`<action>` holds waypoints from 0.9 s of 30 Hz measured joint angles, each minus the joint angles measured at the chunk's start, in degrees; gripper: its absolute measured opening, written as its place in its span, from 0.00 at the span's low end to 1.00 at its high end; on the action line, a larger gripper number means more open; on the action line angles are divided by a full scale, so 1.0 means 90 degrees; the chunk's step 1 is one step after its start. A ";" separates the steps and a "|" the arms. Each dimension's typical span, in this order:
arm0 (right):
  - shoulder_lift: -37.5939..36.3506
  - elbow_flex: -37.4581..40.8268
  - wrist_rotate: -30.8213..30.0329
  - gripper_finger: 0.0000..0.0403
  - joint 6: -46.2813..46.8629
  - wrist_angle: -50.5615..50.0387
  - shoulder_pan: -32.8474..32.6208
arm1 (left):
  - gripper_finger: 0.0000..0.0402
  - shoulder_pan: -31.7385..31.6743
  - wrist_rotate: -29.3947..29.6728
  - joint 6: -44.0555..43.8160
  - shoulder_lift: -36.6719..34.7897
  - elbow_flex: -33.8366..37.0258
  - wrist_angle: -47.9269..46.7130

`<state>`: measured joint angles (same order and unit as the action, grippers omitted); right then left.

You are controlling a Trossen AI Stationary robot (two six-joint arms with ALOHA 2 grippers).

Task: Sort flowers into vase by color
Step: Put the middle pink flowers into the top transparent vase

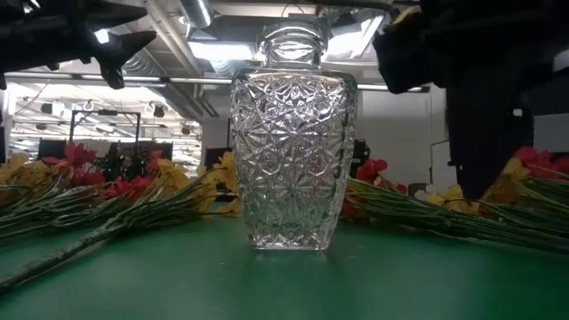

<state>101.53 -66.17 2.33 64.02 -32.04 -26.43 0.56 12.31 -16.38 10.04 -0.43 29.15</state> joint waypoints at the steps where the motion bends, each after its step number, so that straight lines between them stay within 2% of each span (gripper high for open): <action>1: 0.0001 -0.0042 0.0006 0.80 -0.0001 -0.0181 0.0007 | 0.43 0.0002 -0.0003 0.0000 0.0011 0.0000 -0.0001; 7: 0.0001 -0.0143 -0.0024 0.80 0.0488 -0.0854 0.0026 | 0.43 0.0000 -0.0007 0.0000 0.0008 -0.0002 -0.0054; 19: 0.0010 -0.0372 -0.0544 0.80 0.0714 -0.0809 0.0016 | 0.43 0.0002 -0.0019 0.0002 0.0008 0.0000 -0.0053; 22: 0.0223 -0.0711 -0.0569 0.79 0.0552 -0.1138 0.0016 | 0.43 0.0002 -0.0022 0.0002 0.0008 -0.0001 -0.0056; 27: 0.0748 -0.1634 -0.0530 0.71 -0.0154 -0.2349 0.0016 | 0.43 0.0002 -0.0024 0.0002 0.0008 -0.0002 -0.0069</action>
<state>108.26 -80.87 -2.43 62.64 -53.18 -26.28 0.58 12.10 -16.36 10.11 -0.45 28.53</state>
